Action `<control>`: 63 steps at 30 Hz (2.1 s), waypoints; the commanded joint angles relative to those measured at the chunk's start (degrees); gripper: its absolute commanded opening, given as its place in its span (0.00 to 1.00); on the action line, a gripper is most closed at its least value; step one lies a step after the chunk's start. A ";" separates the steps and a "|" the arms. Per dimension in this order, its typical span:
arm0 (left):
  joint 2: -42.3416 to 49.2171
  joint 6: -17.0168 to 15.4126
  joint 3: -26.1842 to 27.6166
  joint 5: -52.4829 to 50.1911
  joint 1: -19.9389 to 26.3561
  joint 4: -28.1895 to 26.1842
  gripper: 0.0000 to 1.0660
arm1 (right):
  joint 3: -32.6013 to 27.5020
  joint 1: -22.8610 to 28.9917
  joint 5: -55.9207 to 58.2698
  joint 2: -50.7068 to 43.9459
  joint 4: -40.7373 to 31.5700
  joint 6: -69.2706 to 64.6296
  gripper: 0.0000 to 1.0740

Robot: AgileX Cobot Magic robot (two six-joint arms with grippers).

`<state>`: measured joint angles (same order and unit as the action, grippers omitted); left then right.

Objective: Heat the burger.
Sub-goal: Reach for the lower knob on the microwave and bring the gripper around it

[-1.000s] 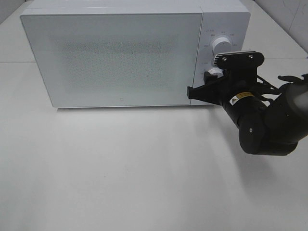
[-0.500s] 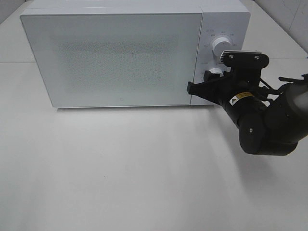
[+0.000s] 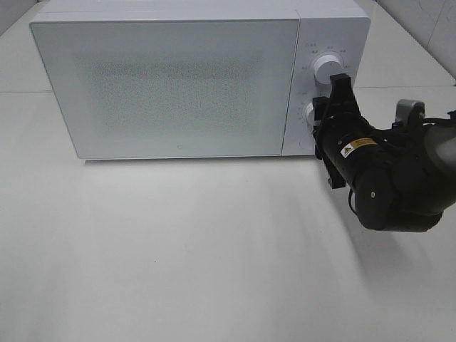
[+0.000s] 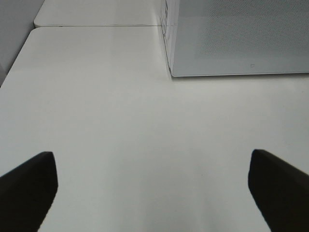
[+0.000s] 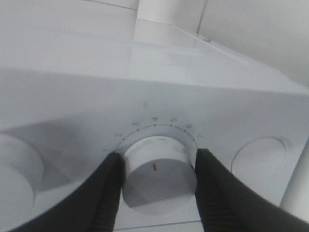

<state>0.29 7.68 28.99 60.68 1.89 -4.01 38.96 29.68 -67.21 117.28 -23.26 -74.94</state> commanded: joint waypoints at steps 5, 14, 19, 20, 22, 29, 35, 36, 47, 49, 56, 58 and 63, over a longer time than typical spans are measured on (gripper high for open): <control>0.92 -0.29 -0.06 -0.74 0.11 -0.17 0.98 | 2.06 -0.29 -3.04 -0.80 4.18 -30.54 0.20; 0.92 -0.29 -0.06 -0.74 0.11 -0.17 0.98 | 2.06 -0.23 -0.06 -0.80 4.81 -29.85 0.22; 0.92 -0.29 -0.06 -0.74 0.11 -0.17 0.98 | 2.06 -0.23 0.23 -0.80 4.81 -29.11 0.23; 0.92 -0.29 -0.06 -0.74 0.11 -0.17 0.98 | 2.06 -0.23 0.23 -0.80 4.81 -29.11 0.23; 0.92 -0.29 -0.06 -0.74 0.11 -0.17 0.98 | 2.06 -0.23 1.55 -0.80 4.81 -25.50 0.24; 0.92 -0.29 -0.06 -0.74 0.11 -0.17 0.98 | 2.06 -0.23 1.60 -0.80 4.41 -24.29 0.28; 0.92 -0.29 -0.06 -0.74 0.11 -0.17 0.98 | 2.06 -0.23 1.20 -0.80 4.35 -24.29 0.32; 0.92 -0.29 -0.06 -0.74 0.11 -0.17 0.98 | 2.06 -0.23 1.26 -0.80 4.35 -24.29 0.32; 0.92 -0.29 -0.06 -0.74 0.11 -0.17 0.98 | 2.06 -0.23 0.63 -0.80 4.35 -24.29 0.32; 0.92 -0.29 -0.06 -0.74 0.11 -0.17 0.98 | 2.06 -0.23 0.17 -0.80 4.35 -24.29 0.33; 0.92 -0.29 -0.06 -0.74 0.11 -0.17 0.98 | 2.06 -0.23 -2.06 -0.80 4.24 -24.29 0.41; 0.92 -0.29 -0.06 -0.74 0.11 -0.17 0.98 | 2.06 -0.23 -2.18 -0.80 4.18 -24.29 0.45; 0.92 -0.29 -0.06 -0.74 0.11 -0.17 0.98 | 2.06 -0.23 -2.12 -0.80 4.01 -24.47 0.54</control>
<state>0.29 7.68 28.99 60.68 1.89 -4.01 38.96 30.02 -66.86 117.23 -20.17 -99.98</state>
